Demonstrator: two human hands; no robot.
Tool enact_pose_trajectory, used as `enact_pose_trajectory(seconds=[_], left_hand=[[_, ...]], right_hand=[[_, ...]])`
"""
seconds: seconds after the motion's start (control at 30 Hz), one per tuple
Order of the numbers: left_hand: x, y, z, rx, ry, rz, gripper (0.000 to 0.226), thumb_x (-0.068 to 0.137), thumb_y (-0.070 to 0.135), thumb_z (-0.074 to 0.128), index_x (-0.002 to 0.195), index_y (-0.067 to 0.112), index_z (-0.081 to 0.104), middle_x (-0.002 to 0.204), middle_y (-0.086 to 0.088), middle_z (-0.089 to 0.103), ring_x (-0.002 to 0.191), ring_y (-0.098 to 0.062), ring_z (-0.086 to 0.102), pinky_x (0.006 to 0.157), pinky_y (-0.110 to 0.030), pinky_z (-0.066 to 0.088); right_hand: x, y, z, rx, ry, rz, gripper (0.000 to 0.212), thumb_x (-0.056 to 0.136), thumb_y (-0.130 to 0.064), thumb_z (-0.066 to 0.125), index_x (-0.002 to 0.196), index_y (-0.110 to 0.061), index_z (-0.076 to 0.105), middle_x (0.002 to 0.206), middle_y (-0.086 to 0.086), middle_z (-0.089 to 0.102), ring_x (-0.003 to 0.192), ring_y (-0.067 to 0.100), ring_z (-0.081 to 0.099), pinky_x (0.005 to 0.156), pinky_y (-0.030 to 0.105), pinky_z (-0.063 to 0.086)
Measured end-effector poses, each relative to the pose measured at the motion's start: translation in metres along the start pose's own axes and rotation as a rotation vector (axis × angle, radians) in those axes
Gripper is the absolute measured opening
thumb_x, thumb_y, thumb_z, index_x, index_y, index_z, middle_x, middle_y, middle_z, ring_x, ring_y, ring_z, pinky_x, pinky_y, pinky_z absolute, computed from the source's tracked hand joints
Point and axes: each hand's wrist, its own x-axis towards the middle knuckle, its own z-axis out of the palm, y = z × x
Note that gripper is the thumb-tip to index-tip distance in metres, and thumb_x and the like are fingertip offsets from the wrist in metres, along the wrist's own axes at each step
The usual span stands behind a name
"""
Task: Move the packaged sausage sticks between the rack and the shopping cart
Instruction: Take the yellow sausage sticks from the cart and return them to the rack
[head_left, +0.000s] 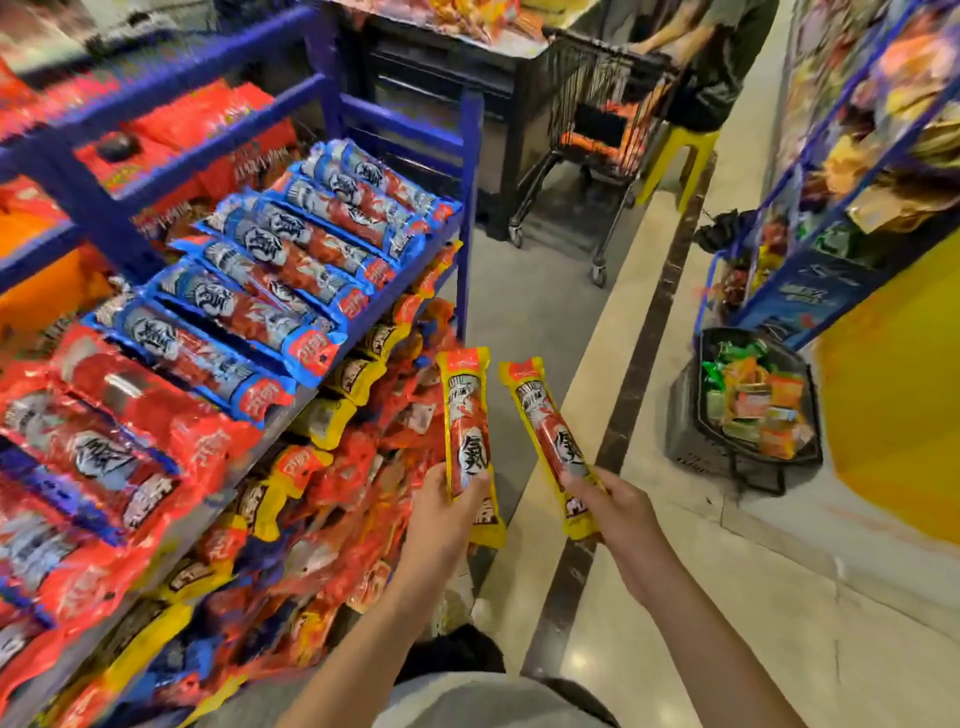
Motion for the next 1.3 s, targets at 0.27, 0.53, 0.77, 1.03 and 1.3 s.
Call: enact_pose_trajectory(seconds=[0.27, 0.53, 0.77, 1.03, 1.3], left_hand=[[0.084, 0.050, 0.031, -0.092, 0.208, -0.008, 0.018, 0.092, 0.040, 0.061, 0.102, 0.027, 0.055, 0.094, -0.008, 0.067, 0.068, -0.017, 0.065, 0.047, -0.025, 0.048], [0.142, 0.060, 0.077, -0.216, 0.524, -0.069, 0.015, 0.092, 0.036, 0.063, 0.099, 0.024, 0.057, 0.091, -0.010, 0.069, 0.073, -0.024, 0.066, 0.052, -0.031, 0.045], [0.189, 0.083, 0.121, -0.278, 0.778, -0.070, 0.011, 0.091, 0.034, 0.063, 0.101, 0.028, 0.059, 0.093, -0.003, 0.068, 0.084, -0.024, 0.067, 0.071, -0.044, 0.055], [0.200, 0.092, 0.149, -0.357, 1.019, -0.140, 0.016, 0.093, 0.032, 0.061, 0.106, 0.023, 0.059, 0.087, -0.006, 0.066, 0.065, -0.018, 0.063, 0.043, -0.024, 0.045], [0.200, 0.106, 0.124, -0.352, 1.031, -0.177, 0.021, 0.090, 0.044, 0.063, 0.097, 0.024, 0.066, 0.072, -0.007, 0.066, 0.060, -0.020, 0.059, 0.045, -0.029, 0.042]], right_hand=[[0.103, -0.096, 0.001, -0.139, -0.157, -0.087, 0.025, 0.083, -0.040, 0.072, 0.102, -0.023, 0.073, 0.064, -0.002, 0.066, 0.056, 0.014, 0.059, 0.051, 0.029, 0.042], [0.212, -0.153, 0.001, -0.262, -0.396, -0.116, 0.019, 0.086, -0.032, 0.072, 0.103, -0.025, 0.073, 0.064, -0.006, 0.067, 0.051, 0.010, 0.057, 0.046, 0.024, 0.043], [0.294, -0.195, -0.011, -0.352, -0.644, -0.085, 0.015, 0.086, -0.033, 0.072, 0.100, -0.029, 0.075, 0.084, 0.002, 0.073, 0.067, 0.009, 0.064, 0.055, 0.025, 0.053], [0.340, -0.223, -0.005, -0.465, -0.825, -0.081, 0.027, 0.083, -0.042, 0.072, 0.107, -0.030, 0.070, 0.088, -0.007, 0.074, 0.068, 0.004, 0.066, 0.057, 0.025, 0.052], [0.349, -0.228, 0.025, -0.479, -0.867, -0.103, 0.027, 0.086, -0.040, 0.070, 0.104, -0.021, 0.069, 0.065, -0.005, 0.069, 0.052, 0.013, 0.060, 0.045, 0.027, 0.043]])
